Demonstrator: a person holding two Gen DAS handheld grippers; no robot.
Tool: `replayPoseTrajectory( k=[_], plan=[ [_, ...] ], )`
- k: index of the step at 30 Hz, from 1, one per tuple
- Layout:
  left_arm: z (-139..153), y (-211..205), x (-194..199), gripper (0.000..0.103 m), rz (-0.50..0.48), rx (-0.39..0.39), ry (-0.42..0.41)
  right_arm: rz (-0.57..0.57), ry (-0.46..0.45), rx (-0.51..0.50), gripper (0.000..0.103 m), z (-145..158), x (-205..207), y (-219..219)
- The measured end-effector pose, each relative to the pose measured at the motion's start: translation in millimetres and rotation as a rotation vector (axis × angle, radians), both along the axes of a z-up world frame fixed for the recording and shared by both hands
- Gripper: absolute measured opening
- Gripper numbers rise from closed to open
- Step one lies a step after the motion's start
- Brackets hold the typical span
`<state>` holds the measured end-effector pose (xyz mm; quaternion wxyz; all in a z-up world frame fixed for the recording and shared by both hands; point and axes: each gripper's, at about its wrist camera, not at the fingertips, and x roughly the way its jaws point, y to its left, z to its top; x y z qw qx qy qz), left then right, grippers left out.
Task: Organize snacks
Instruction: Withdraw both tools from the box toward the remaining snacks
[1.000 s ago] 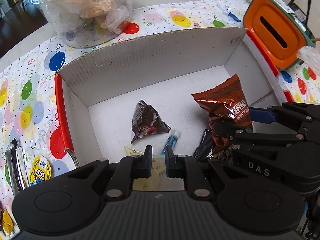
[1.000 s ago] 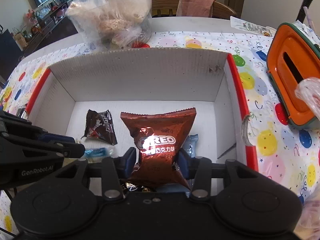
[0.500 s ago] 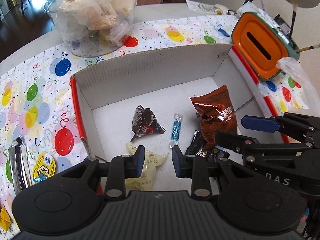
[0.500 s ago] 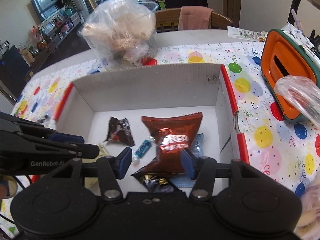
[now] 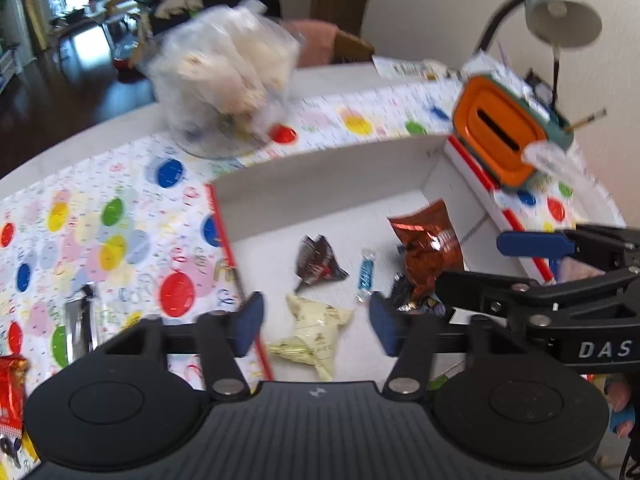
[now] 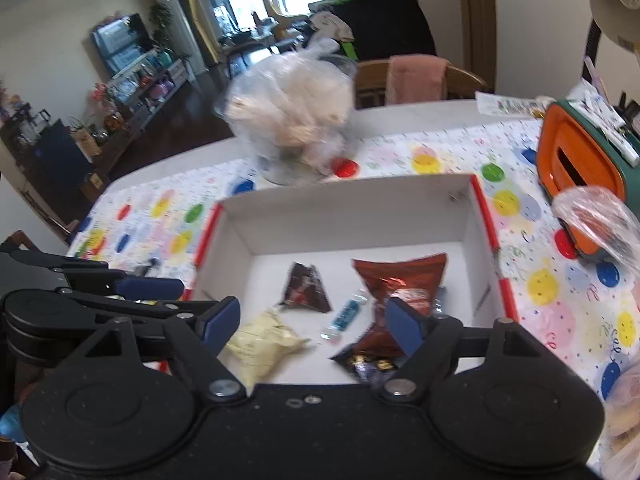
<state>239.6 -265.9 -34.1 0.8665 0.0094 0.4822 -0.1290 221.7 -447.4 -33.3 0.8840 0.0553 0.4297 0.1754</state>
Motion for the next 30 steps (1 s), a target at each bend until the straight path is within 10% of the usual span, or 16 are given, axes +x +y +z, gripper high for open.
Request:
replayPoseTrajectory(
  k=[30],
  plan=[
    [35, 191, -117, 0.080, 0.202, -0.022, -0.192, 0.187, -0.098, 0.030, 0.103, 21, -68, 172]
  ],
)
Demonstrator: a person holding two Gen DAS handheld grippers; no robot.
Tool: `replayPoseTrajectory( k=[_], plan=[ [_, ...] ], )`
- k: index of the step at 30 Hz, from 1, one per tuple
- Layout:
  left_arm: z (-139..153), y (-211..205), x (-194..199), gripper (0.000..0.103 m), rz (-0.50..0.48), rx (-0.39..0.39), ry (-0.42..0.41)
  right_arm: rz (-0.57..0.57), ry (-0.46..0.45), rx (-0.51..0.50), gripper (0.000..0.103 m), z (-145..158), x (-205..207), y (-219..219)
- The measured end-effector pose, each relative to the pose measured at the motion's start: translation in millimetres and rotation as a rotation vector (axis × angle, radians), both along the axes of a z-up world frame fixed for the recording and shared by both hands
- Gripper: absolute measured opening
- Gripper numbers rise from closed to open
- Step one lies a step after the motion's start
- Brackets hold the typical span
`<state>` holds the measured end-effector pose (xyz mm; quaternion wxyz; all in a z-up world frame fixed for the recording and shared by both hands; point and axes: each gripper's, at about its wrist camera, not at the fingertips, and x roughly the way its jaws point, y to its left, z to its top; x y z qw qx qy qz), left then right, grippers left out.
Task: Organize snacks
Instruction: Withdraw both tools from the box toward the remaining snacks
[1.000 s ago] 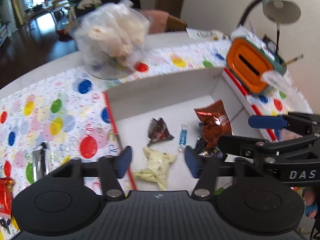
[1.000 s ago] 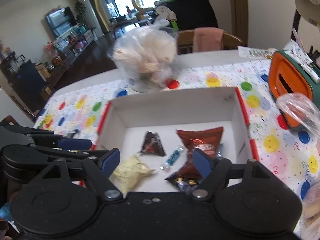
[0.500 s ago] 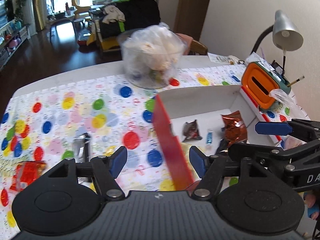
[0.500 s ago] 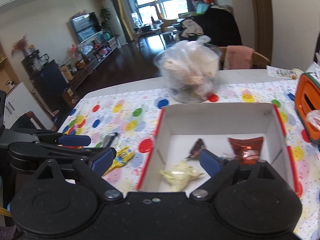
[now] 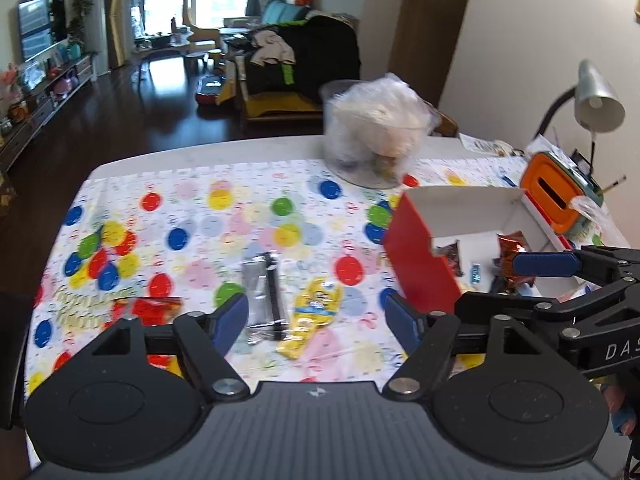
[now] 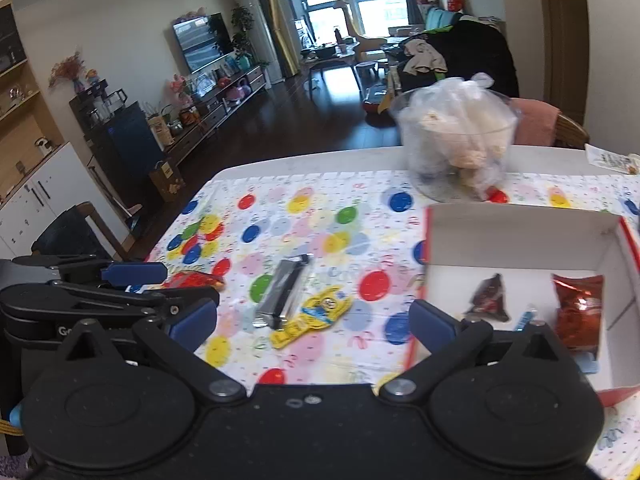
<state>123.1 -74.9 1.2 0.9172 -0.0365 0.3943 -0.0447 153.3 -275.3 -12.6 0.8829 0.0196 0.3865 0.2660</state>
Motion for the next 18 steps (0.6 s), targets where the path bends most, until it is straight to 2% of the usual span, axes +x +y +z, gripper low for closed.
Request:
replayPoseTrajectory(
  k=[9, 18],
  plan=[
    [-13, 80, -16, 0.081, 0.092, -0.008, 0.028, 0.018, 0.037, -0.016, 0.103, -17, 0, 55],
    [-42, 147, -26, 0.081, 0.181, -0.006, 0.084, 0.008, 0.081, -0.074, 0.103, -44, 11, 103]
  ],
)
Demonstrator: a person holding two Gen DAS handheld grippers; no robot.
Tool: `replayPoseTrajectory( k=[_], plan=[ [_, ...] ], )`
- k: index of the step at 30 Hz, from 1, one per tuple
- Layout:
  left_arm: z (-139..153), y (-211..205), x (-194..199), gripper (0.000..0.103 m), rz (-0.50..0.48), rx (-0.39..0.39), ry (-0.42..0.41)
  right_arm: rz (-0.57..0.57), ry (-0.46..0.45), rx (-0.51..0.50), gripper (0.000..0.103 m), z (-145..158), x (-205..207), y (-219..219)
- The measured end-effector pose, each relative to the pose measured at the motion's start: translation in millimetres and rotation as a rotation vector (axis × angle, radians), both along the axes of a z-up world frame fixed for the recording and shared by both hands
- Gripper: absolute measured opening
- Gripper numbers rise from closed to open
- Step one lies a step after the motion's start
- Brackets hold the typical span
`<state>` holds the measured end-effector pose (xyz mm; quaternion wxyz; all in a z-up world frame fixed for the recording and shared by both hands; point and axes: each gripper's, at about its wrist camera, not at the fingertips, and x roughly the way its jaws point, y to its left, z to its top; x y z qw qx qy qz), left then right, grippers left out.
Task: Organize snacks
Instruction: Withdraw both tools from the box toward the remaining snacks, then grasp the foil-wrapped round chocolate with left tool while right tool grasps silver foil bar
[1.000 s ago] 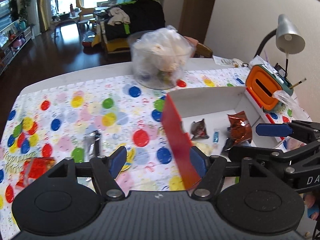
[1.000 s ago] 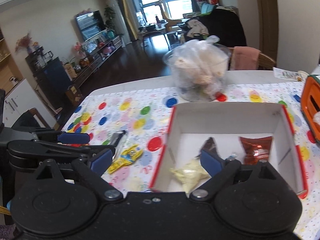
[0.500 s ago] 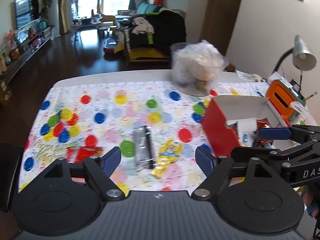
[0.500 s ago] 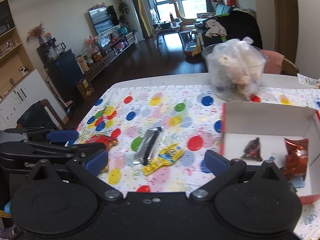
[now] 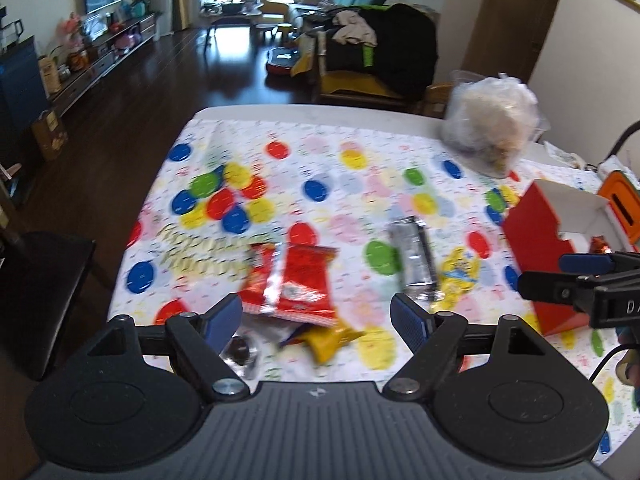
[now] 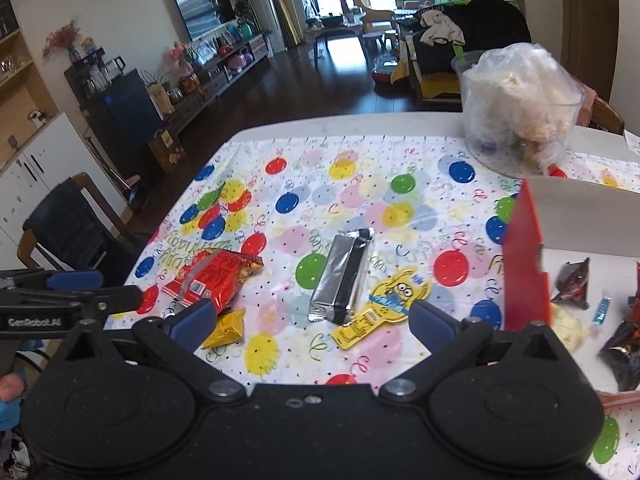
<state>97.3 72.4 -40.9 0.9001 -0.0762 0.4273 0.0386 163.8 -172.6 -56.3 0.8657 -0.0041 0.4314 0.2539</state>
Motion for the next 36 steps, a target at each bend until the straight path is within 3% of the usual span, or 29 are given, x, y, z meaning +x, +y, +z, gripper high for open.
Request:
replayPoseTrajectory(
  k=[12, 28, 36],
  plan=[
    [-53, 48, -8, 0.081, 0.079, 0.012, 0.095, -0.037, 0.053, -0.103, 0.102, -48, 27, 40],
    [-105, 57, 11, 0.081, 0.113, 0.031, 0.169, -0.044, 0.089, -0.235, 0.094, -98, 69, 76],
    [-117, 53, 21, 0.080, 0.113, 0.049, 0.183, -0.028, 0.083, -0.280, 0.084, -109, 83, 87]
  ],
)
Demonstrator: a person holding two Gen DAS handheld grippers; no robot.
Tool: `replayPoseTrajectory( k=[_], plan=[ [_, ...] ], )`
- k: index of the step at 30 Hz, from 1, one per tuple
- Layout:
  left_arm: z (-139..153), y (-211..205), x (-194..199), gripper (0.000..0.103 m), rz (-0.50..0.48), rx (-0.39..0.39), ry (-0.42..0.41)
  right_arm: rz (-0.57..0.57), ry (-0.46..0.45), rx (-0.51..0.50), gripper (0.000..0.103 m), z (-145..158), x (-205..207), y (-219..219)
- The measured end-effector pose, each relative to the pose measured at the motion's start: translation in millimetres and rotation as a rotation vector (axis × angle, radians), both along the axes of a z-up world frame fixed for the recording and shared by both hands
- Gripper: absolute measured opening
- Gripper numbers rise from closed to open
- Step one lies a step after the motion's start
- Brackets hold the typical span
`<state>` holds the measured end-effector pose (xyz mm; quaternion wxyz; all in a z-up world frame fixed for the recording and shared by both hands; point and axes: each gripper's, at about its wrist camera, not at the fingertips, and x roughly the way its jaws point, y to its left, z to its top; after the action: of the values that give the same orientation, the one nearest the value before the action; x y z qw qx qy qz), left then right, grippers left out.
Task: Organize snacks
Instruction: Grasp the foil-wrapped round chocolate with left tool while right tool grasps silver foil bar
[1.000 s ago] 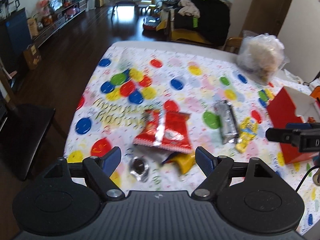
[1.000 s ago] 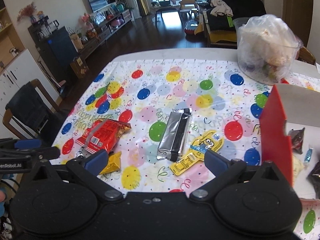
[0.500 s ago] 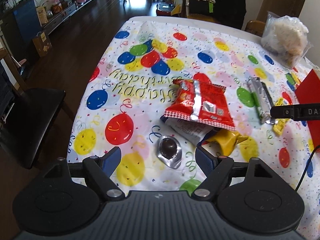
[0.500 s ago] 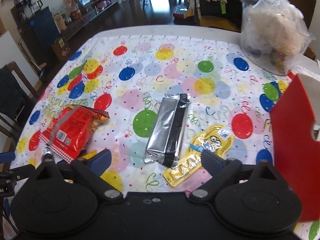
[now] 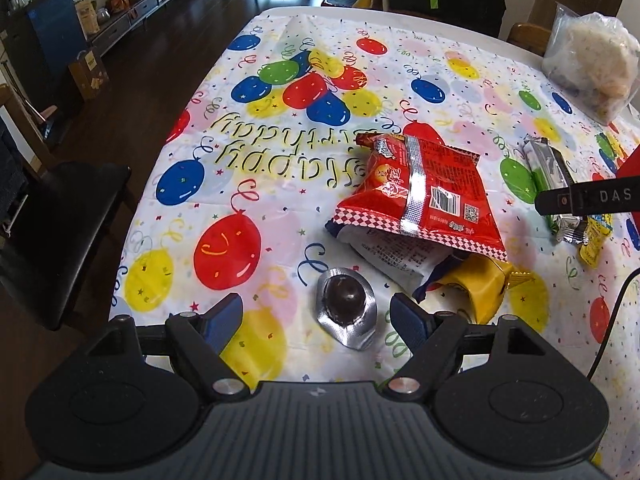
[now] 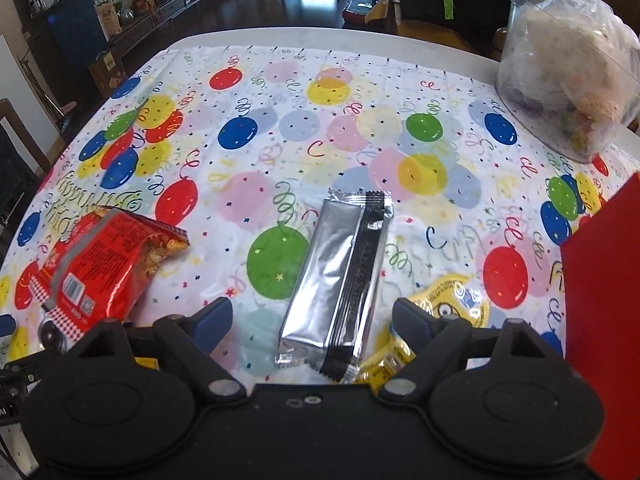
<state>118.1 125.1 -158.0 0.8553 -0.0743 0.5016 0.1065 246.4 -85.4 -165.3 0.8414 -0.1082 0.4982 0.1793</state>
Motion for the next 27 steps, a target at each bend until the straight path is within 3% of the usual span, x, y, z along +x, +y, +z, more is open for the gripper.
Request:
replayPoseTrajectory(
  k=[1, 4, 8, 17, 23, 24, 27],
  plan=[
    [0, 0, 1, 0.080, 0.000, 0.001, 0.000, 0.003, -0.002, -0.006, 0.083, -1, 1, 1],
    [-3, -2, 4, 0.065, -0.010, -0.007, 0.012, 0.008, -0.003, -0.018, 0.079, -4, 4, 4],
    [-4, -6, 5, 0.060, -0.032, -0.005, 0.010, 0.007, -0.002, -0.021, 0.074, -8, 9, 6],
    [-2, -9, 10, 0.034, -0.056, -0.012, -0.002, -0.017, -0.005, -0.019, 0.065, -14, 14, 5],
    [-1, -9, 10, 0.030, -0.052, -0.038, 0.004, 0.004, -0.021, -0.011, 0.046, -11, 11, 4],
    [0, -9, 10, 0.024, -0.053, -0.044, 0.005, 0.007, -0.021, -0.008, 0.045, -11, 11, 4],
    [0, -10, 9, 0.024, -0.049, -0.052, 0.008, 0.014, -0.028, -0.005, 0.043, -10, 8, 2]
  ],
)
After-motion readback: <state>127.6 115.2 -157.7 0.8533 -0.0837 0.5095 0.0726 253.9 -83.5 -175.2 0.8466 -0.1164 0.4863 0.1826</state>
